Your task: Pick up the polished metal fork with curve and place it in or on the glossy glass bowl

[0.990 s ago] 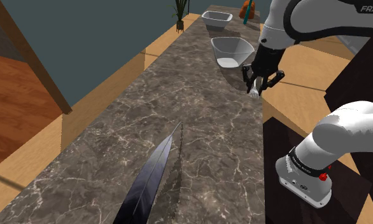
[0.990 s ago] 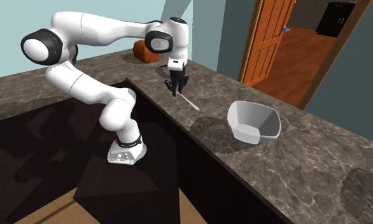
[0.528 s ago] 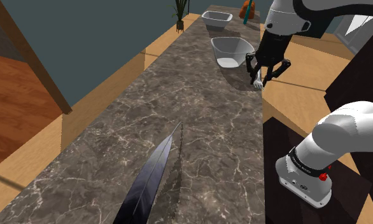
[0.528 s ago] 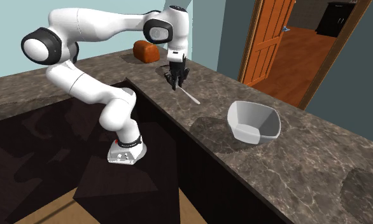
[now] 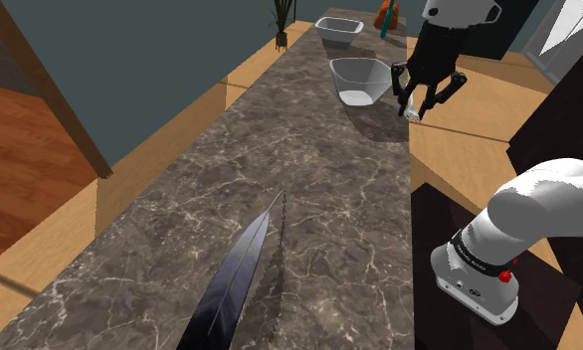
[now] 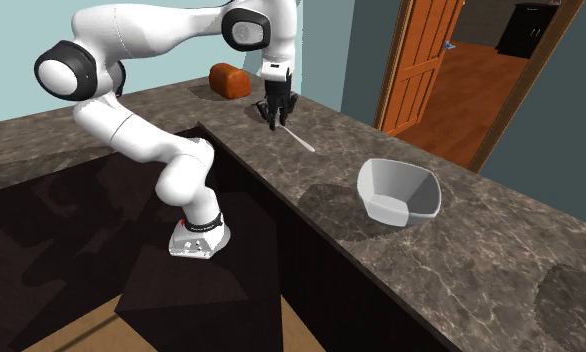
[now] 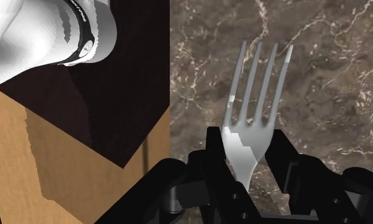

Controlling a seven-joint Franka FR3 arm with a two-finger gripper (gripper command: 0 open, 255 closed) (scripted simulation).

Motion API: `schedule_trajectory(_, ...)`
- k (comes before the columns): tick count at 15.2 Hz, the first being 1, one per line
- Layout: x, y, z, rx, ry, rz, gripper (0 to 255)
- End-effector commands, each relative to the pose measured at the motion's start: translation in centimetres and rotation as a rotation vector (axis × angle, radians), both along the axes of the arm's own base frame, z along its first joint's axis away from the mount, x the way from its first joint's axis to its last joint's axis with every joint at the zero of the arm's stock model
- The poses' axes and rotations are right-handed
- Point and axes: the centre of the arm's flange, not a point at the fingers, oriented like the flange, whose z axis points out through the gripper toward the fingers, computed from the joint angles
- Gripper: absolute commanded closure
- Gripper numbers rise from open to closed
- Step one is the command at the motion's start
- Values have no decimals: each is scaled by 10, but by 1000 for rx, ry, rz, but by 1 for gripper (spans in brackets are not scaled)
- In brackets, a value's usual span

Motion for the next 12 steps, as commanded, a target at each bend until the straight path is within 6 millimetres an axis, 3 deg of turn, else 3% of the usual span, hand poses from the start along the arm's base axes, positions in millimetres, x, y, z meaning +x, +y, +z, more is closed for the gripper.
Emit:
schedule_trajectory(1,0,1,9,0,0,0,255)
schedule_trajectory(12,117,-84,10,0,0,0,255)
